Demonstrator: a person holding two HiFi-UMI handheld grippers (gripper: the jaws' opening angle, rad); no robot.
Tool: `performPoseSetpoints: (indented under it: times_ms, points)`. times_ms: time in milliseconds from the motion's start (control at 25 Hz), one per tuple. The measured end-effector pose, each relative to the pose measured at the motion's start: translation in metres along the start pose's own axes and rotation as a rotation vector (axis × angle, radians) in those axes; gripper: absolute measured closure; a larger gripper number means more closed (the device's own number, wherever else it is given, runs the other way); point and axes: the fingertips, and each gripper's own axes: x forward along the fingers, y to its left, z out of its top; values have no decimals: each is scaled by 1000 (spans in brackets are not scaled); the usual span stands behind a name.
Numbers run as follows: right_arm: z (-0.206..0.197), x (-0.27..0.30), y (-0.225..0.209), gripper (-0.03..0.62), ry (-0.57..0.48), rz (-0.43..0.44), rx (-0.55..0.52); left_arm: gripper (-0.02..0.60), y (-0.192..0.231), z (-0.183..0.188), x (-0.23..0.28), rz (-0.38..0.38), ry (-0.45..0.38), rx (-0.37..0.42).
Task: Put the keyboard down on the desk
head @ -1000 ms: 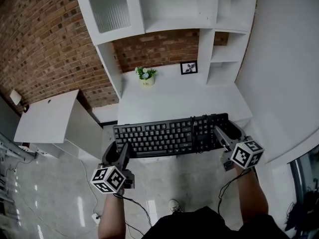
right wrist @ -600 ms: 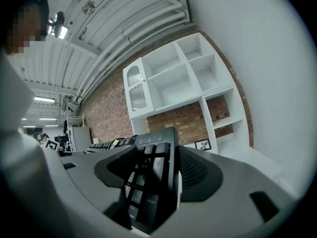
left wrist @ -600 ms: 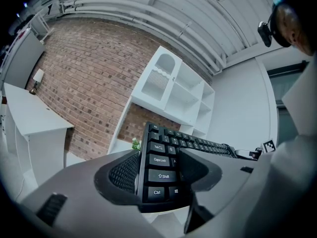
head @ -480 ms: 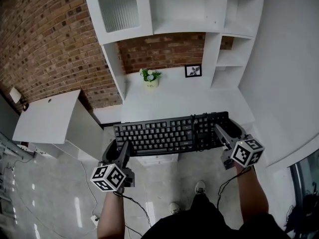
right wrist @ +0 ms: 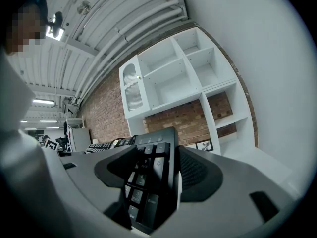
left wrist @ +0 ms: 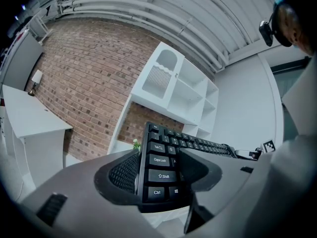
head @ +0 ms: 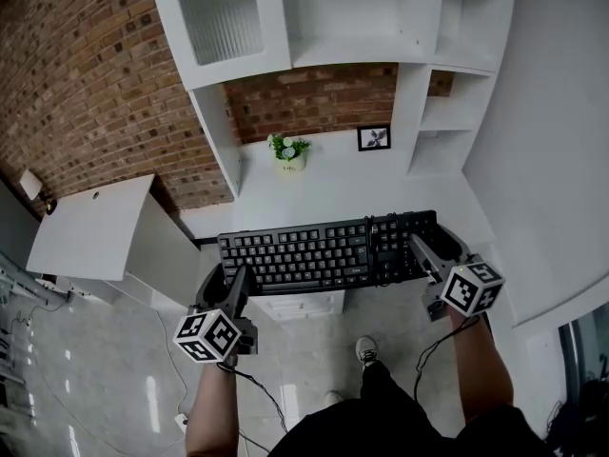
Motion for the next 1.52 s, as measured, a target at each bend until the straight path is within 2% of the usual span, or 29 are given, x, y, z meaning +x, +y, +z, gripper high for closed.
performPoseSetpoints:
  times_ms: [120, 520, 1000, 1520]
  points:
    - [4, 37, -20, 322, 20, 9, 11, 316, 9, 5, 37, 18, 11, 1]
    - [18, 95, -75, 322, 70, 23, 31, 316, 5, 0, 105, 63, 43, -16]
    - [-2, 172, -130, 322, 141, 47, 56, 316, 26, -26, 177, 121, 87, -32]
    - [-41, 215, -175, 322, 234, 17, 100, 316, 47, -69, 231, 152, 184, -73]
